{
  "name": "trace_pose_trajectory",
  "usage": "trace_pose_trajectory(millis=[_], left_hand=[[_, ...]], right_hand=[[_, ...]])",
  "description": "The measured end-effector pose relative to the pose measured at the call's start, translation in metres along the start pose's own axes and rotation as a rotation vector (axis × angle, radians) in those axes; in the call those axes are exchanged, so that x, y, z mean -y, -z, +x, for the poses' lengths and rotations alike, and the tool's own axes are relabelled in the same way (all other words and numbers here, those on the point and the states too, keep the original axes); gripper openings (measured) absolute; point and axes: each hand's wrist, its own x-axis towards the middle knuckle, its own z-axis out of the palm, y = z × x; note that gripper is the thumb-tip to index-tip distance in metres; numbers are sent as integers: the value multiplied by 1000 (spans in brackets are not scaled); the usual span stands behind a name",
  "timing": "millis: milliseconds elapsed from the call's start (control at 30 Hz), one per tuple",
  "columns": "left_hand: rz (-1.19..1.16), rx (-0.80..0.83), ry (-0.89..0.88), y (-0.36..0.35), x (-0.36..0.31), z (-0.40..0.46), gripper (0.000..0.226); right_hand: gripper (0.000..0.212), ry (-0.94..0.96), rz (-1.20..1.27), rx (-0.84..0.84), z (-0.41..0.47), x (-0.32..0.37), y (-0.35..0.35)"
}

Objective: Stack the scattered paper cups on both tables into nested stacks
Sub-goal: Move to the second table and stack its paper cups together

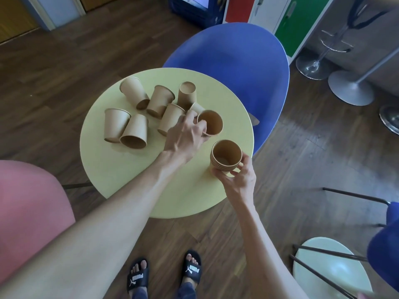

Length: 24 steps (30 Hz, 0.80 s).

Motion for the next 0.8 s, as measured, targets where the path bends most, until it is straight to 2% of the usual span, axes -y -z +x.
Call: trace_pose_trajectory(millis=[67, 167, 233, 333, 500, 667, 733, 800], left_hand=[[-140, -128, 44, 15, -4, -4, 31], [-229, -315, 78, 36, -7, -18, 37], [-315, -356, 65, 42, -8, -29, 38], [-391, -315, 26, 44, -5, -46, 39], [-262, -193, -15, 38, 10, -66, 39], [-263, -50, -40, 45, 35, -76, 54], [-328, -82, 5, 47, 51, -75, 44], [-185, -170, 102, 44, 75, -68, 41]], right_hand=[[77, 4, 21, 12, 2, -4, -1], [76, 21, 10, 23, 2, -1, -6], [75, 26, -1, 40, 1, 2, -11], [75, 65, -18, 65, 2, 6, -23], [76, 118, -60, 130, -7, 13, -44], [76, 143, -25, 167, -12, 19, -60], [75, 146, -8, 185, -13, 20, -66], [73, 155, 2, 206, -14, 20, -71]])
